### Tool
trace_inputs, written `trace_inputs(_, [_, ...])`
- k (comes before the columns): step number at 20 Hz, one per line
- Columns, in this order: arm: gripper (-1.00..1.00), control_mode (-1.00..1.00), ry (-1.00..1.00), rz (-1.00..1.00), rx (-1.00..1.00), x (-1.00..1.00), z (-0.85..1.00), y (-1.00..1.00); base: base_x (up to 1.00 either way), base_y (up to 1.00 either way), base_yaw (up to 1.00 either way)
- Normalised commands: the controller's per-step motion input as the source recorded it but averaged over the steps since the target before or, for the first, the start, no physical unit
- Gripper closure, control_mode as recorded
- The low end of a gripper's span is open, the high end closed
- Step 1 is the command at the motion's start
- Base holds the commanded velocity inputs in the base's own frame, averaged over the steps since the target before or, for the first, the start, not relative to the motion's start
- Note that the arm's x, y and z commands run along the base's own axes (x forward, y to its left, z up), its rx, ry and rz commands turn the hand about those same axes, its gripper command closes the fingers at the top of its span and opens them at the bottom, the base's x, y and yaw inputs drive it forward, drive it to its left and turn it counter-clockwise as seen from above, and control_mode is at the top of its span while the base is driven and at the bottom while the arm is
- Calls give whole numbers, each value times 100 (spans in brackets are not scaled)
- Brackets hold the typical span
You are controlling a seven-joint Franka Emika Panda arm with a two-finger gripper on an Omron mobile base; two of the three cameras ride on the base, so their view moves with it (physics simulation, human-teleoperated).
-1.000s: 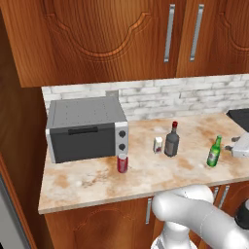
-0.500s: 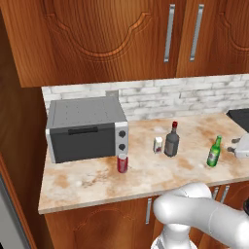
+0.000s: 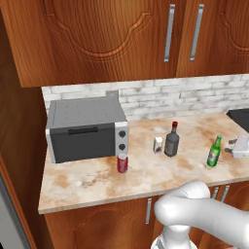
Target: Move the drinks to the dining counter.
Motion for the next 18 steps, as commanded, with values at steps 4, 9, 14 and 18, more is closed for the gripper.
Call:
trace_inputs(4, [-100, -100, 0, 0, 0, -4, 0, 0, 0, 0, 0])
trace_inputs(9, [-100, -100, 0, 0, 0, 0, 0, 6, 0, 0, 0])
trace_inputs(14, [-100, -100, 0, 0, 0, -1, -1, 11, 0, 0, 0])
trace_inputs(18, [-100, -100, 0, 0, 0, 0, 0, 12, 0, 0, 0])
